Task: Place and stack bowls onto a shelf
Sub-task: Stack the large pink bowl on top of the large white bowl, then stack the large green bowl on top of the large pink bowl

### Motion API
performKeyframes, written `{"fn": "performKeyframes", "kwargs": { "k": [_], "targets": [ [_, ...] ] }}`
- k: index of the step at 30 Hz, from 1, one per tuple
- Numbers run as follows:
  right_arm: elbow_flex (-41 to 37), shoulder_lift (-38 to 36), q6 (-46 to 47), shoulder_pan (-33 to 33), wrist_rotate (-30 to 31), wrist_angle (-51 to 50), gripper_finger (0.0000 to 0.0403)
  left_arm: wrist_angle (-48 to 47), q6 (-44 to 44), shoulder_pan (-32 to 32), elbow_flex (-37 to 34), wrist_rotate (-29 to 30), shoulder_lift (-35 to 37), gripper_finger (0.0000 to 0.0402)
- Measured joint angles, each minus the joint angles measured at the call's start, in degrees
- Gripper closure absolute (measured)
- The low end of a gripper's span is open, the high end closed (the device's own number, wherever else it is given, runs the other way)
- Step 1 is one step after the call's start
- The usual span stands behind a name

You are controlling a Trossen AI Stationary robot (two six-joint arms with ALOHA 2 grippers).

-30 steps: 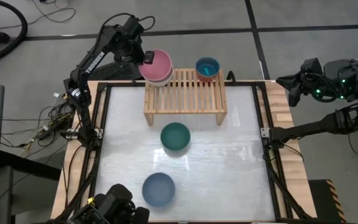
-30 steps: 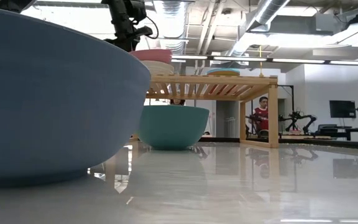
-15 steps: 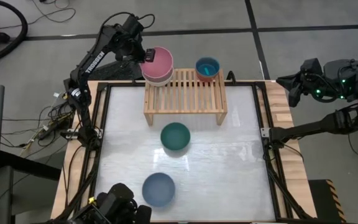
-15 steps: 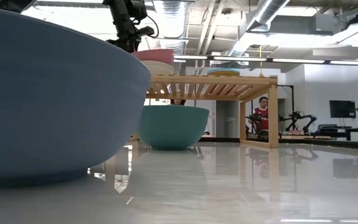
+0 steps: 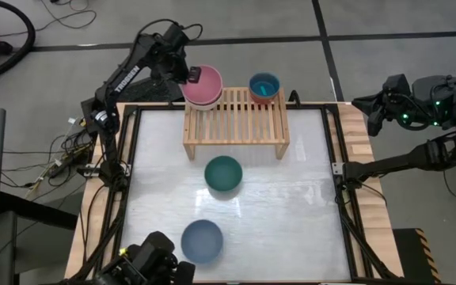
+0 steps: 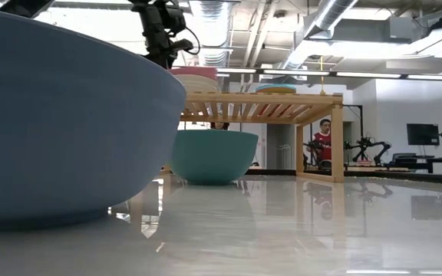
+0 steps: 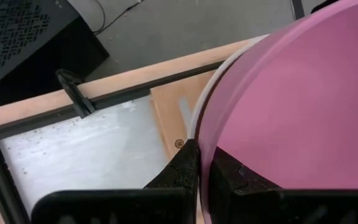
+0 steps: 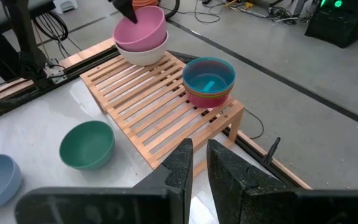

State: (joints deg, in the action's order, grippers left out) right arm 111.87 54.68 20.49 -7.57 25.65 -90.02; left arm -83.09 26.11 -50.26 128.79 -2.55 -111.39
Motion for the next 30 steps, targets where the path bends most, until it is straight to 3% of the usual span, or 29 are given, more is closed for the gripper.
{"fn": "performKeyframes", "kwargs": {
  "k": [8,22,30],
  "targets": [
    [-0.02,0.0,0.0,0.0,0.0,0.0,0.0327,0.3,-3.18,0.89,0.04,0.35,0.04,0.038],
    [-0.01,0.0,0.0,0.01,-0.02,0.01,0.0327,1.29,-5.97,0.39,0.11,0.26,1.35,0.0235],
    [-0.02,0.0,0.0,0.0,-0.04,0.02,0.0327,2.25,-3.81,-1.11,0.11,-0.44,6.47,0.0216]
  ]
}}
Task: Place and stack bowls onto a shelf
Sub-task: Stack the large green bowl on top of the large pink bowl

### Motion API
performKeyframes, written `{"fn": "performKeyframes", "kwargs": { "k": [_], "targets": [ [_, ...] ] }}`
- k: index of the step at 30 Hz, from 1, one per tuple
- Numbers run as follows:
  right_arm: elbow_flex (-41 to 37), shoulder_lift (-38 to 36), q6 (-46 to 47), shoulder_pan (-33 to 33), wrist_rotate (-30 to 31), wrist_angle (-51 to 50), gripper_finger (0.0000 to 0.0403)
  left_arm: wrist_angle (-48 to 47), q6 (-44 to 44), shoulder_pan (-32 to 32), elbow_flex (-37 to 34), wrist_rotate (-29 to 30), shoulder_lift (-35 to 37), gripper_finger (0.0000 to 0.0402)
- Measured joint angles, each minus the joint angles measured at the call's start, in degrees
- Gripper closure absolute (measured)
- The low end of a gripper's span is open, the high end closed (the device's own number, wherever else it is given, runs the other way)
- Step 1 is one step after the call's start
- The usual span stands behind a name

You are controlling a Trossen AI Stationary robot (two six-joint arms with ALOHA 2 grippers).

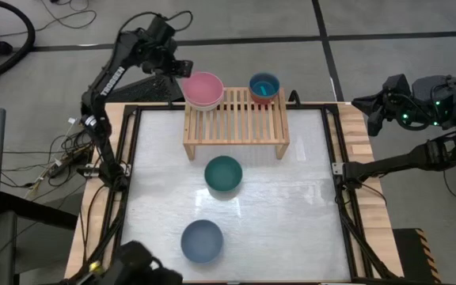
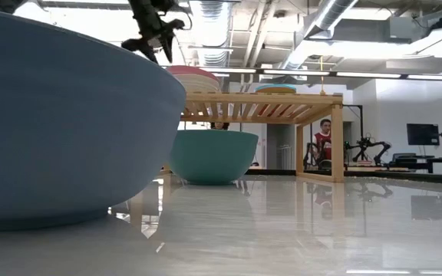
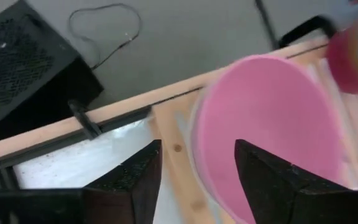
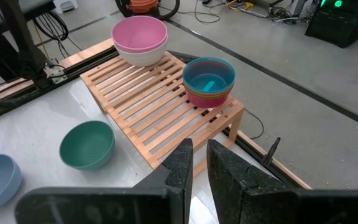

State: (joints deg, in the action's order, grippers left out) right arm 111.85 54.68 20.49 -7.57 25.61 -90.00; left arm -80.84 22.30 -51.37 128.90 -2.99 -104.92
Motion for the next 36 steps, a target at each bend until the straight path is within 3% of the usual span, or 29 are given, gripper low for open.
{"fn": "performKeyframes", "kwargs": {
  "k": [4,11,16,21,24,26,33,36],
  "targets": [
    [0.0,0.0,0.0,0.02,0.0,-0.02,0.0327,1.24,-0.06,1.12,0.03,-5.28,3.69,0.0223],
    [0.01,0.0,0.01,0.01,0.0,-0.02,0.0327,1.83,0.41,10.78,0.09,-0.93,6.37,0.026],
    [0.01,0.0,0.0,0.01,-0.02,-0.02,0.0327,1.92,0.46,23.88,0.09,-2.8,6.56,0.028],
    [0.01,0.0,0.02,0.01,-0.2,-0.01,0.0327,2.63,-5.24,39.79,-2.29,7.13,5.08,0.0276],
    [0.0,0.0,0.02,-0.01,-0.2,-0.02,0.0327,5.29,-8.78,47.15,-5.91,14.3,4.32,0.0262],
    [0.0,0.0,0.02,0.02,-0.22,-0.02,0.0327,6.26,-11.24,50.88,-9.02,15.53,4.05,0.0246],
    [0.0,0.0,0.0,-0.01,-0.22,-0.01,0.0327,12.68,-9.31,56.19,-22.16,13.01,3.5,0.0159],
    [0.0,0.0,0.0,0.0,-0.22,-0.02,0.0327,13.02,-9.14,56.08,-27.59,8.2,3.45,0.0128]
  ]
}}
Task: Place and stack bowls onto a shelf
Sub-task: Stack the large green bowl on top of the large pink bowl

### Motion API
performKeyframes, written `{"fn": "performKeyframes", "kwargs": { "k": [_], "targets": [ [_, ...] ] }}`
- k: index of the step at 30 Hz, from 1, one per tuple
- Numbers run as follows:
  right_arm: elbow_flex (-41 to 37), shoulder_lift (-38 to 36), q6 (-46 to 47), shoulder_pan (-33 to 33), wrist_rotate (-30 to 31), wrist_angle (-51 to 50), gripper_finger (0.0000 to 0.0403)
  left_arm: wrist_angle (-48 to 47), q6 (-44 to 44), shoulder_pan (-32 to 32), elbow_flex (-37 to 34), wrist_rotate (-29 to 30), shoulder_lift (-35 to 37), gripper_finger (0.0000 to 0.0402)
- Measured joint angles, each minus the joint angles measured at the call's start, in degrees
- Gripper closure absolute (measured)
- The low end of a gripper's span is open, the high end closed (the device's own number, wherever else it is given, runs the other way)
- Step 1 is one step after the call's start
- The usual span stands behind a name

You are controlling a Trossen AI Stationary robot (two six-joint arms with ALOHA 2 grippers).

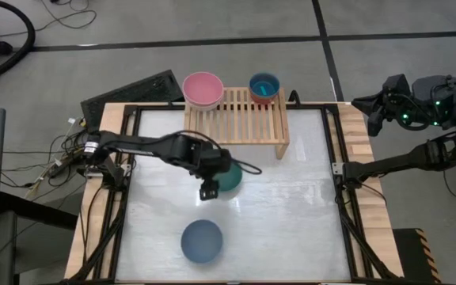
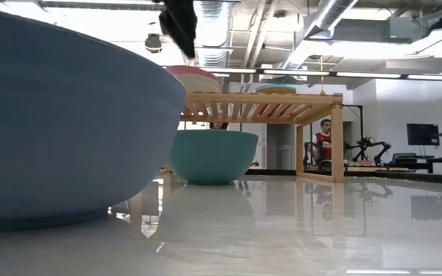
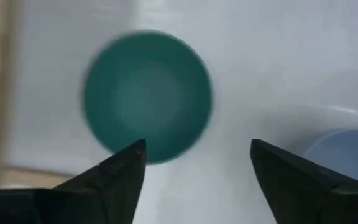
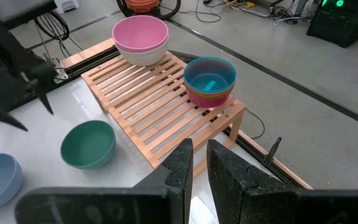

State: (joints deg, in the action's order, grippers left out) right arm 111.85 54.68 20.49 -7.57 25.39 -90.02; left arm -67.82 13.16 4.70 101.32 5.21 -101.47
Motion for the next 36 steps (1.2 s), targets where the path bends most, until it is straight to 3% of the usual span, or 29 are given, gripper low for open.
{"fn": "performKeyframes", "kwargs": {
  "k": [3,10,17,24,29,36],
  "targets": [
    [0.0,0.0,0.02,0.0,0.0,0.0,0.0327,5.07,-0.17,-0.21,-5.77,-3.74,0.13,0.0116],
    [0.0,0.0,0.02,0.01,0.0,0.0,0.0327,14.48,-7.39,-0.15,-15.85,-6.08,0.13,0.0113],
    [0.0,0.0,0.04,0.01,0.0,0.01,0.0327,21.98,-17.33,-0.37,-24.05,-6.03,0.11,0.0113],
    [0.0,0.0,0.04,0.0,0.01,0.0,0.0327,31.92,-18.27,-0.98,-32.79,-4.41,0.11,0.012],
    [0.0,0.0,0.04,0.01,0.02,0.0,0.0327,33.14,-18.71,-1.83,-34.38,-1.04,0.11,0.0187],
    [0.0,0.0,0.09,0.0,0.02,0.0,0.0327,39.53,-17.25,-2.16,-38.61,1.5,0.11,0.036]
  ]
}}
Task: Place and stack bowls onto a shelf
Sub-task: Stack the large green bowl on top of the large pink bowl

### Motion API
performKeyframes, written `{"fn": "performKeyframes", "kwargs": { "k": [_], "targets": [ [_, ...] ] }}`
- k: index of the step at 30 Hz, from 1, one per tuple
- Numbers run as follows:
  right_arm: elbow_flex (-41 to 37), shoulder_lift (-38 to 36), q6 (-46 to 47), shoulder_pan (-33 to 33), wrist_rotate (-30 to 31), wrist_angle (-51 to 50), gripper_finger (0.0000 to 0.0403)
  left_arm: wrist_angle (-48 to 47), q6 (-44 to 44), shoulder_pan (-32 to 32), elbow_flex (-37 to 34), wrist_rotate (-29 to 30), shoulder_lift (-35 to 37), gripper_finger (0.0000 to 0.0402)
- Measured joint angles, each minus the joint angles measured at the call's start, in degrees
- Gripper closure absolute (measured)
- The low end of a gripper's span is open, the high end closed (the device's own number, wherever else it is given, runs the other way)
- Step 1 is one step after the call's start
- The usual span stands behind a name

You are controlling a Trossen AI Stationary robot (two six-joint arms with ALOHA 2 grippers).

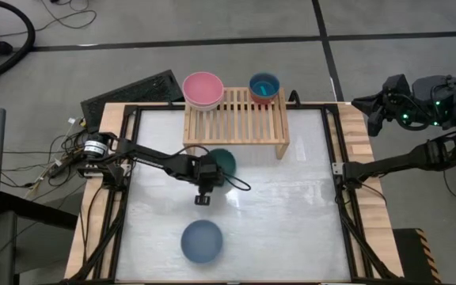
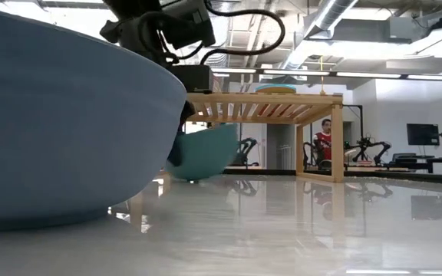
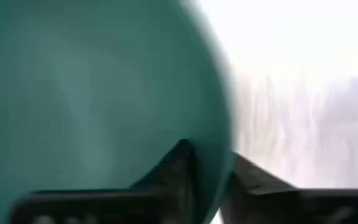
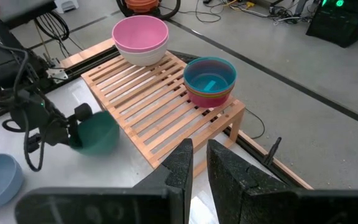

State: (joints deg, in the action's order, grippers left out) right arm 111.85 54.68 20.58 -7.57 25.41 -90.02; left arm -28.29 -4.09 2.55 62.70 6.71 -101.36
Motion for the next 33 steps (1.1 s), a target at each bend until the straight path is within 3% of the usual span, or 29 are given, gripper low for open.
{"fn": "performKeyframes", "kwargs": {
  "k": [2,6,14,20,25,28,33],
  "targets": [
    [0.0,0.0,0.0,0.02,0.0,0.0,0.0327,2.4,1.25,0.0,-0.75,0.81,0.11,0.0389],
    [0.0,0.0,0.0,0.01,-0.01,0.0,0.0327,1.82,3.21,0.57,0.39,0.06,0.11,0.0398],
    [0.0,0.0,-0.01,0.0,-0.02,0.0,0.0327,-8.23,10.24,1.31,10.08,-9.01,0.02,0.0401],
    [0.0,0.0,-0.02,0.01,-0.02,0.0,0.0327,-19.71,19.86,1.27,23.48,-14.28,-0.02,0.0401],
    [0.0,0.0,-0.04,0.02,-0.02,0.0,0.0327,-27.12,22.4,1.31,40.21,-16.52,-0.02,0.0401],
    [0.0,0.0,-0.04,0.02,-0.02,0.02,0.0327,-30.23,22.31,1.31,51.44,-11.1,-0.02,0.0401],
    [0.0,0.0,-0.07,0.01,0.0,0.01,0.0327,-34.25,15.08,0.39,68.33,8.69,0.16,0.0401]
  ]
}}
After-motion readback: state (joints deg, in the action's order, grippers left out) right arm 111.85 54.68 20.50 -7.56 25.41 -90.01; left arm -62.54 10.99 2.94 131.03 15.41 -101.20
